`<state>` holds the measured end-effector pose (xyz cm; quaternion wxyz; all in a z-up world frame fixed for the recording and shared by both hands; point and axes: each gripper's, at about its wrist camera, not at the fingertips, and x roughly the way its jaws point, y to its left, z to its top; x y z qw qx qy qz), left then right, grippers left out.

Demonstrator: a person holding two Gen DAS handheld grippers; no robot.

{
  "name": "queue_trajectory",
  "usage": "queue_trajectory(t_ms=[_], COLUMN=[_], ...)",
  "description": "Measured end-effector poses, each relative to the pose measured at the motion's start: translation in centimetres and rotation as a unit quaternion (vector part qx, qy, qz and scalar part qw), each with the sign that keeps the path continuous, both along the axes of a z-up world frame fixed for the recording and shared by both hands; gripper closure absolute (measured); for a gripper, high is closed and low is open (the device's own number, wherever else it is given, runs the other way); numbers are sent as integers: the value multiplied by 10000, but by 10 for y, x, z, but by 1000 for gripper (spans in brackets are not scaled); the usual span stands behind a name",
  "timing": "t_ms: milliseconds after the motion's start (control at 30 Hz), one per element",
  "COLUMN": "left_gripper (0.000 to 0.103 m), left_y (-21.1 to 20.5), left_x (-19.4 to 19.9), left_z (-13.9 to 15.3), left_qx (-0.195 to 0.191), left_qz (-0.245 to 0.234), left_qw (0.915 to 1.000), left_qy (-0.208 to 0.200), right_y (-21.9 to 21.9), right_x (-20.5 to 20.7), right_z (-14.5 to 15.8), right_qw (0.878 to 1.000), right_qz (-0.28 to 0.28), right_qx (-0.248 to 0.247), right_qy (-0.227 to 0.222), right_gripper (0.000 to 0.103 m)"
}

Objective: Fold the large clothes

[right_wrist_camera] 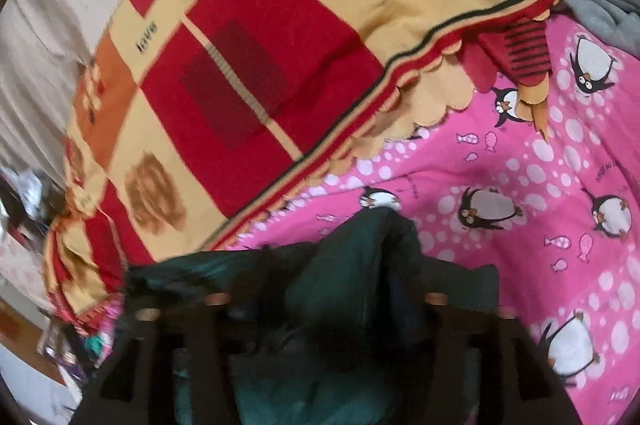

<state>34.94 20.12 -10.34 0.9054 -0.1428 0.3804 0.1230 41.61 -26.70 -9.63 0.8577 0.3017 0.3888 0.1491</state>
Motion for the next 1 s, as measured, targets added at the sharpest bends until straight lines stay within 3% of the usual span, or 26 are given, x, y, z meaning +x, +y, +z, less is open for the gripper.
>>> queue_trajectory(t_ms=[33, 200, 300, 367, 433, 633, 867, 1000], left_gripper=[78, 67, 53, 22, 0, 0, 0, 0], left_y=[1, 3, 5, 7, 12, 19, 16, 17], left_x=[-1, -4, -5, -7, -10, -14, -15, -19], left_z=[1, 7, 11, 13, 18, 21, 24, 29], left_qx=[-31, -135, -214, -205, -63, -200, -130, -150], left_qz=[-3, -62, -90, -12, 194, 167, 158, 165], left_qw=[10000, 9999, 9996, 9997, 9996, 9993, 9993, 9990], left_qy=[0, -69, -130, -154, -188, -266, -313, -379], right_y=[2, 16, 24, 28, 34, 43, 61, 61], right_x=[-3, -13, -12, -12, -13, -10, -7, -3], right_z=[4, 13, 11, 10, 10, -2, -17, -21], right_qw=[10000, 9991, 9983, 9971, 9949, 9909, 9747, 9711], right_qz=[-3, 127, 261, 325, 372, 535, 951, 1014], right_qx=[-20, -335, -483, -630, -873, -1228, -2019, -2143], right_qy=[-52, -230, -216, -268, -348, -89, 135, 262], right_gripper=[23, 23, 23, 23, 23, 23, 22, 16])
